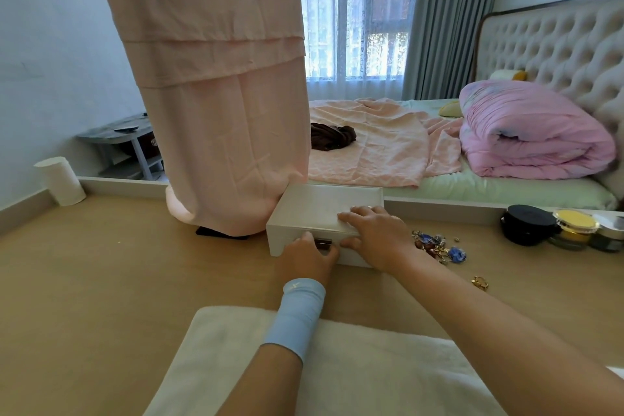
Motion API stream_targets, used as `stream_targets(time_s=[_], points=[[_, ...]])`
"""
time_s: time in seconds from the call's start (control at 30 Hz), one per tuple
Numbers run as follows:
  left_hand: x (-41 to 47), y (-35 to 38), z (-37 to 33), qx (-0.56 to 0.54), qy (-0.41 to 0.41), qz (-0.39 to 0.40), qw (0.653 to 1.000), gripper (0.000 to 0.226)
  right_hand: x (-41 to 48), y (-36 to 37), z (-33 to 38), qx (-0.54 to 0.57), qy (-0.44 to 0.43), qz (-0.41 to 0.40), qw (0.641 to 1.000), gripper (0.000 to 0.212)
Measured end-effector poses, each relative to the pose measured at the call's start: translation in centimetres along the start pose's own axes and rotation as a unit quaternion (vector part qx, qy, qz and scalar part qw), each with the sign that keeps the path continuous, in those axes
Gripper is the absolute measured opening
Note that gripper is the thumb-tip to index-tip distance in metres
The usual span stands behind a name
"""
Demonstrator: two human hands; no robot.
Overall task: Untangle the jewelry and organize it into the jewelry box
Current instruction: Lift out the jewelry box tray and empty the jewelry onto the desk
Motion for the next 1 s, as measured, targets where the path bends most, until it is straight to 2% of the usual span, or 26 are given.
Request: stream_targets(time_s=[0.13, 0.3, 0.37, 0.4, 0.47, 0.53, 0.57, 0.6, 0.7, 0.83, 0.93, 1.0], points=[[-0.1, 0.1, 0.0, -0.002, -0.010, 0.010, 1.000, 0.039, -0.1, -0.4, 0.4, -0.057, -0.052, -0.027, 0.997, 0.053], [0.3, 0.2, 0.3, 0.024, -0.021, 0.083, 0.996, 0.037, 1.0, -3.8, 0.1, -0.025, -0.069, -0.192, 0.979, 0.043], [1.2, -1.3, -0.2, 0.060, -0.006, 0.094, 0.994, 0.042, 2.1, -5.0, -0.2, -0.005, -0.060, -0.221, 0.973, 0.044], [2.0, -2.4, -0.5, 0.057, 0.004, 0.071, 0.996, 0.044, 2.6, -5.5, -0.4, 0.010, -0.056, -0.228, 0.972, 0.042], [4.1, -4.8, -1.8, -0.008, 0.063, -0.034, 0.997, 0.035, 3.6, -6.2, -0.8, 0.041, -0.042, -0.232, 0.971, 0.033], [6.0, -6.6, -3.5, -0.059, 0.164, -0.141, 0.974, 0.022, 4.4, -6.7, -1.5, 0.062, -0.022, -0.243, 0.968, 0.022], [6.8, -6.7, -4.2, -0.052, 0.201, -0.165, 0.964, 0.024, 4.8, -6.9, -2.0, 0.074, -0.009, -0.249, 0.966, 0.017], [7.6, -6.6, -4.6, -0.033, 0.222, -0.163, 0.961, 0.032, 5.2, -7.0, -2.5, 0.089, 0.003, -0.254, 0.963, 0.013], [9.9, -4.6, -5.2, 0.027, 0.232, -0.088, 0.968, 0.054, 6.2, -7.6, -3.7, 0.131, 0.021, -0.273, 0.953, 0.004], [12.5, -2.9, -6.1, 0.045, 0.255, -0.051, 0.965, 0.067, 7.9, -7.2, -5.3, 0.148, 0.073, -0.264, 0.950, 0.022], [14.7, -2.4, -7.5, 0.048, 0.258, -0.047, 0.964, 0.064, 8.8, -6.1, -6.4, 0.215, 0.139, -0.212, 0.943, 0.054], [15.9, -1.9, -8.2, 0.045, 0.256, -0.044, 0.965, 0.064, 8.9, -4.6, -6.9, 0.289, 0.193, -0.141, 0.927, 0.079]])
Point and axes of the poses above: each hand's wrist, its own x-axis towards the middle knuckle, its own y-axis out of the palm, z = x × y, the point moved 6 cm from there along x, towards the middle knuckle, and after that the axes turned 12 degrees about -z, right-handed, at the moved point
